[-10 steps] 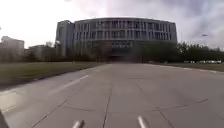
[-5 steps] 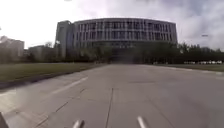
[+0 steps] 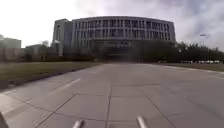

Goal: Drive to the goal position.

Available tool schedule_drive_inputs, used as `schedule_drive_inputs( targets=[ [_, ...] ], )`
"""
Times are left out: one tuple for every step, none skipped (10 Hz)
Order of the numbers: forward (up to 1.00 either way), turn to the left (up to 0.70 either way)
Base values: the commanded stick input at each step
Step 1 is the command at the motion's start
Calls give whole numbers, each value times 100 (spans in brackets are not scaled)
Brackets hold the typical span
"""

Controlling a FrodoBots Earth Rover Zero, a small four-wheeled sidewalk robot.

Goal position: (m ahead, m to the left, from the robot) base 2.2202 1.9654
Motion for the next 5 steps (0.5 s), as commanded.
schedule_drive_inputs(
  targets=[
    [100, 0],
    [100, 0],
    [100, 0],
    [100, 0],
    [100, 0]
  ],
)
